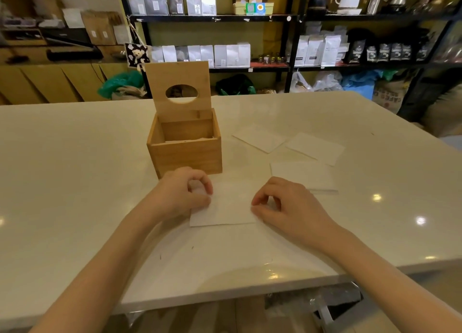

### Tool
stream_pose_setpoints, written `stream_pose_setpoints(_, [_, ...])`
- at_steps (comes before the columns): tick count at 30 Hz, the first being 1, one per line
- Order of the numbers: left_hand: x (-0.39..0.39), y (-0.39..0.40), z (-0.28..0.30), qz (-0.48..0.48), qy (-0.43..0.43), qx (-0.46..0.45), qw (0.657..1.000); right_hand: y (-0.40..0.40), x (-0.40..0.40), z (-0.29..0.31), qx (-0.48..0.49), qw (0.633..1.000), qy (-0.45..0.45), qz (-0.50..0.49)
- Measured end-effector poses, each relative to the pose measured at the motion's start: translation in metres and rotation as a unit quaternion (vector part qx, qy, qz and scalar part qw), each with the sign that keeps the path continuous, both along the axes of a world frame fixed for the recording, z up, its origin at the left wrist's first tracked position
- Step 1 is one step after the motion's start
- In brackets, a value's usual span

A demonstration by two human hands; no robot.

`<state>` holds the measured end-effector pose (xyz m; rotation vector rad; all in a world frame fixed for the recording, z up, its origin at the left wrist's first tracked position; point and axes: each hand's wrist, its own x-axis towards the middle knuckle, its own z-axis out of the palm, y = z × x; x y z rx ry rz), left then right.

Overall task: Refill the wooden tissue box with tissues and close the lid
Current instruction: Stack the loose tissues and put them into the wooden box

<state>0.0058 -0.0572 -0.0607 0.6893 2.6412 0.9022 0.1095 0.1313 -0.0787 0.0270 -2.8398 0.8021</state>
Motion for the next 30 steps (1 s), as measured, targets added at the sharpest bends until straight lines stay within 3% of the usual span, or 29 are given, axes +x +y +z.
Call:
stream_pose_setpoints(5, [-0.001,-0.004,0.003,0.015,0.026,-0.022,0.999,0.007,0.005,0.0,0.039,0.999,0.011,0.017])
stream_pose_setpoints(10, [0.008,0.011,0.031,-0.047,0.116,0.03,0.992,0.046,0.011,0.017,-0.052,0.997,0.044,-0.037])
stream_pose_setpoints(13, [0.013,0.043,0.048,-0.106,0.126,0.064,0.984,0.077,0.011,0.024,-0.069,0.992,0.066,-0.081])
stream_pose_setpoints(17, [0.009,0.098,0.039,-0.162,0.149,0.042,0.975,0.106,-0.001,0.022,0.005,0.989,0.074,-0.127])
stream_pose_setpoints(24, [-0.019,0.14,-0.013,-0.159,0.225,-0.102,0.956,0.119,-0.017,0.003,0.201,0.974,0.025,-0.104])
stream_pose_setpoints(30, [-0.027,0.139,-0.02,-0.152,0.214,-0.09,0.961,0.118,-0.021,-0.002,0.256,0.962,-0.027,-0.091])
